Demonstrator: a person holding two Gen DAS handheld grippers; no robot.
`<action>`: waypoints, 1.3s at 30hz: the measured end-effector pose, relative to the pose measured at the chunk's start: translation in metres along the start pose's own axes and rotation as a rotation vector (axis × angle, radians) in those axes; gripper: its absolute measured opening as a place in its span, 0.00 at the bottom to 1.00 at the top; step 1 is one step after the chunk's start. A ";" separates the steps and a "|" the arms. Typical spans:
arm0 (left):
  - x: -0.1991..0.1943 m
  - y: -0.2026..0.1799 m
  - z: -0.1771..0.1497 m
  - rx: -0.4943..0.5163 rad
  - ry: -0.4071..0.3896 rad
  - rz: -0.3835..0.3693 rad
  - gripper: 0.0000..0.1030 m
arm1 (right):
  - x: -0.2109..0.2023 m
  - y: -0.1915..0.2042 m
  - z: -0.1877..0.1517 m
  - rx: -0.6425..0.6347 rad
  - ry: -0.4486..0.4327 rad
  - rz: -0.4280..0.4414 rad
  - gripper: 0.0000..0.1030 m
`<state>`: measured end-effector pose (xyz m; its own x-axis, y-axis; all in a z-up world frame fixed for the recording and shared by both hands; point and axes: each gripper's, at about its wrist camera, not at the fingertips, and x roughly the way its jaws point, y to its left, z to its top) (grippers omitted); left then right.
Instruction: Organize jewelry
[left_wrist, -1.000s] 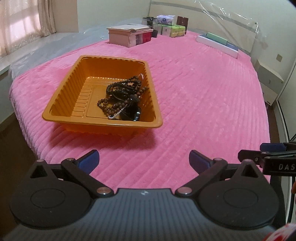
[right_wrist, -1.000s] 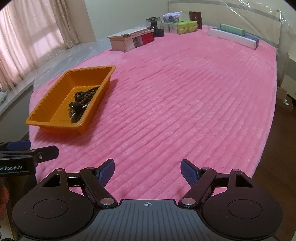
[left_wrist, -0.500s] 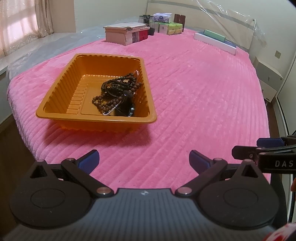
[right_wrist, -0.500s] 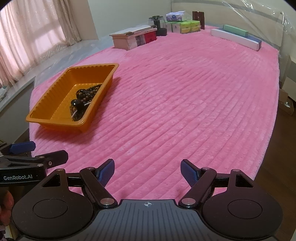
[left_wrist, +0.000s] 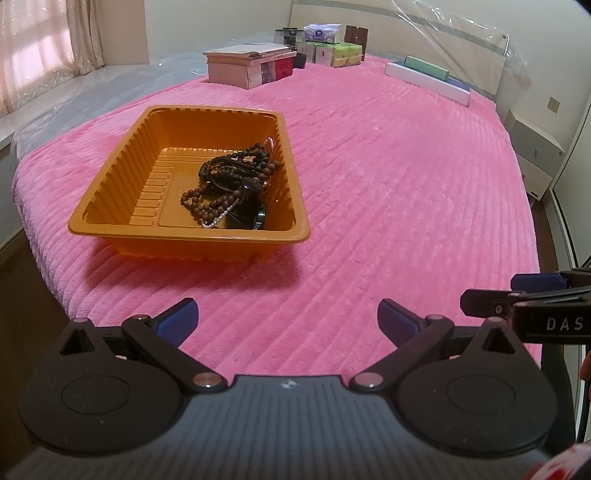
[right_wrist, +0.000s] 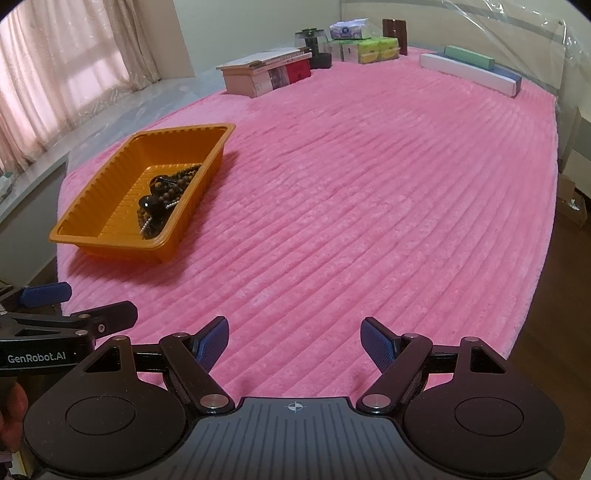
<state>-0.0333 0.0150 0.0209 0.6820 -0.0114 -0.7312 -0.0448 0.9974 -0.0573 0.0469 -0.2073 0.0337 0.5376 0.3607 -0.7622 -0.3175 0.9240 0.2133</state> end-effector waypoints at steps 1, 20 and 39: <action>0.000 0.000 0.000 0.000 0.000 -0.001 0.99 | 0.000 0.000 0.000 0.000 0.000 -0.001 0.76; 0.003 -0.002 0.000 0.004 0.005 0.001 0.99 | 0.003 0.000 -0.002 0.006 0.008 0.003 0.76; 0.006 -0.001 -0.002 0.001 0.012 0.002 0.99 | 0.005 0.001 -0.003 0.008 0.013 0.005 0.76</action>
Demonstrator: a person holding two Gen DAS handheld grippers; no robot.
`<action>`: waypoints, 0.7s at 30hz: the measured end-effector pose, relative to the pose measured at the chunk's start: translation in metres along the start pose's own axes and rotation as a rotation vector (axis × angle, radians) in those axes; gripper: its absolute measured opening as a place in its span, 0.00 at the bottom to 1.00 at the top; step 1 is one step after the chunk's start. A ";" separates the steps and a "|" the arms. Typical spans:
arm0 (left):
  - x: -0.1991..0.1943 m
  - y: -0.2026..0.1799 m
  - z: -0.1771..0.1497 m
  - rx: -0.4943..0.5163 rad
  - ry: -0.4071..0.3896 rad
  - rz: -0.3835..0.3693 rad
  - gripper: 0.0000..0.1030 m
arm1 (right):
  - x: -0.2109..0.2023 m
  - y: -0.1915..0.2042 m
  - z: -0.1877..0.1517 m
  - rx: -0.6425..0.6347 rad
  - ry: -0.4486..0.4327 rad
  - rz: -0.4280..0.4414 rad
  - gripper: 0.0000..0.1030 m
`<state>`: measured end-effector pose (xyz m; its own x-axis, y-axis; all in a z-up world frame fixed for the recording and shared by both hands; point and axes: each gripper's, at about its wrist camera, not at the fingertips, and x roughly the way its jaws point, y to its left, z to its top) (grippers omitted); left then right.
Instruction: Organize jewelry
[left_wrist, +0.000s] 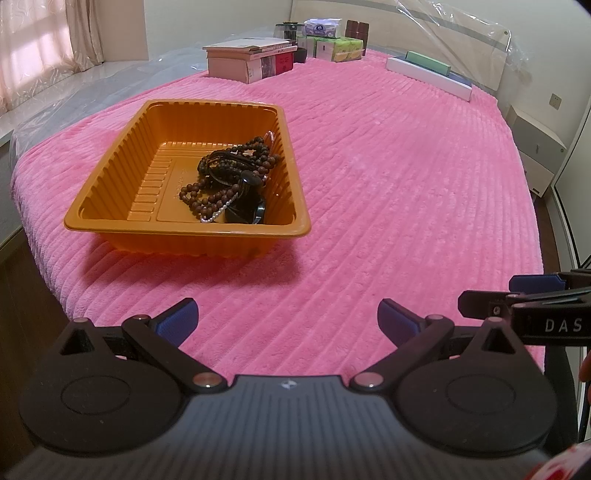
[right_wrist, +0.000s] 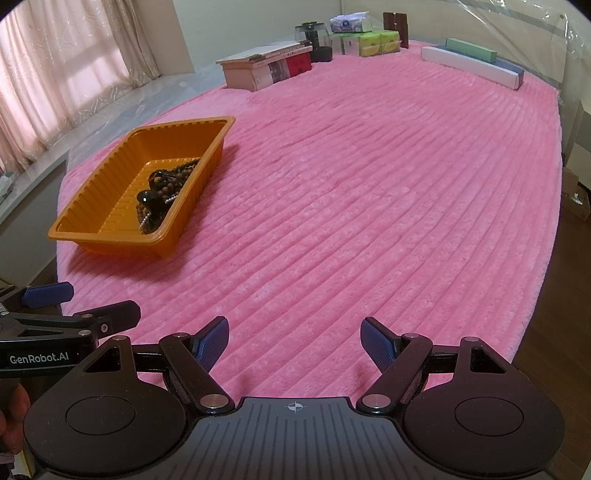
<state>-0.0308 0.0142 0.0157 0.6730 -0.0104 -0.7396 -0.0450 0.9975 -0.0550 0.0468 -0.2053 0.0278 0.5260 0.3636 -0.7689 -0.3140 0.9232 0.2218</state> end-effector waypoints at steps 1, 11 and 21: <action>0.000 0.000 0.000 -0.001 0.001 0.000 0.99 | 0.000 0.000 0.000 0.000 0.000 0.000 0.76; 0.001 0.000 -0.001 -0.001 0.001 0.000 0.99 | 0.001 0.000 0.000 0.002 0.003 0.000 0.76; 0.001 0.001 -0.001 -0.001 0.002 0.001 0.99 | 0.002 0.000 -0.001 0.003 0.006 0.002 0.76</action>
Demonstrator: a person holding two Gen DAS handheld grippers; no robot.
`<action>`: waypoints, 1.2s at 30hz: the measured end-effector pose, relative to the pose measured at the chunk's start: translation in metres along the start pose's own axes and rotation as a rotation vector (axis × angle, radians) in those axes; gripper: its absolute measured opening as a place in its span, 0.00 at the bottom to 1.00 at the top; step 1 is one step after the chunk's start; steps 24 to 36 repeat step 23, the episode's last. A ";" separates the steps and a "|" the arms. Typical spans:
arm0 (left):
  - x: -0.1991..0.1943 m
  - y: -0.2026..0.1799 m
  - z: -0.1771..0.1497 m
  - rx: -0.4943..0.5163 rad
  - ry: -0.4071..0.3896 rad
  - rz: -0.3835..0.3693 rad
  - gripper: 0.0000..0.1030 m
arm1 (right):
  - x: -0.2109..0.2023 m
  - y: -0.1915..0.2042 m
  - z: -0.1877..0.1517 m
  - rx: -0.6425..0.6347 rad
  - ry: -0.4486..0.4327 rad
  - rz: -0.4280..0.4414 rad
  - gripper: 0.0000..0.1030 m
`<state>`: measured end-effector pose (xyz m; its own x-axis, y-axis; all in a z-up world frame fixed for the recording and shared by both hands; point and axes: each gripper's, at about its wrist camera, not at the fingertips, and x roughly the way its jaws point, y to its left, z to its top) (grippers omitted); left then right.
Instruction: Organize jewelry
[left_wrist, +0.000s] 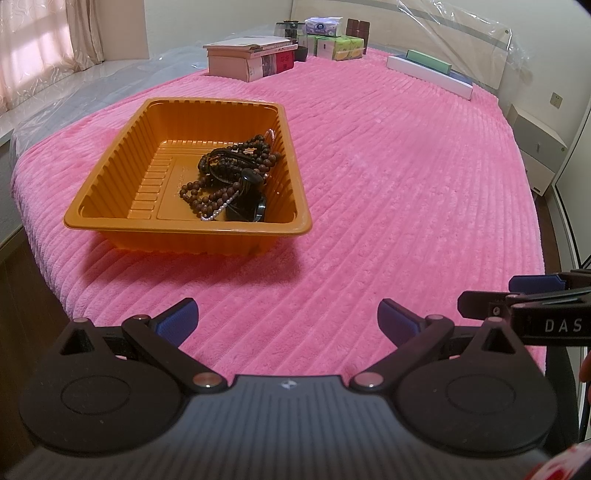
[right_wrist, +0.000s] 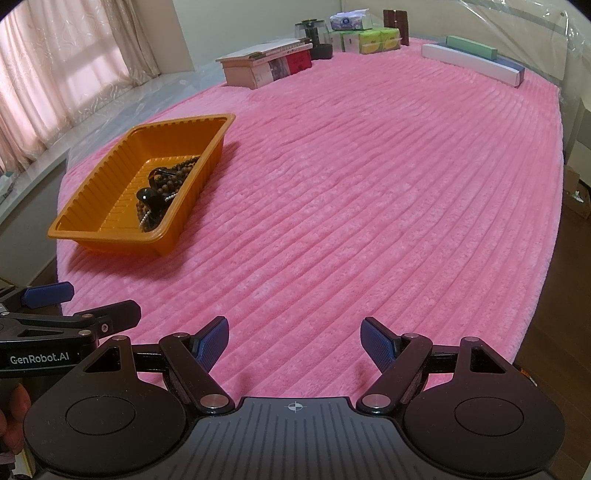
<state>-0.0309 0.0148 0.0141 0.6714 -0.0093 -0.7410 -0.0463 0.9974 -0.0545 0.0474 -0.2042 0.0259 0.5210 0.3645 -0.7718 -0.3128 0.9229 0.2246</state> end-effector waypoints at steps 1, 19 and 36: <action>0.000 0.000 0.000 0.000 0.001 0.000 0.99 | 0.000 0.000 -0.001 0.000 0.000 0.000 0.76; 0.002 0.002 -0.003 -0.004 -0.002 0.004 1.00 | 0.001 0.000 -0.002 0.002 0.004 0.001 0.76; 0.003 0.003 -0.002 -0.008 -0.007 0.006 1.00 | 0.001 0.000 -0.002 0.002 0.004 0.001 0.76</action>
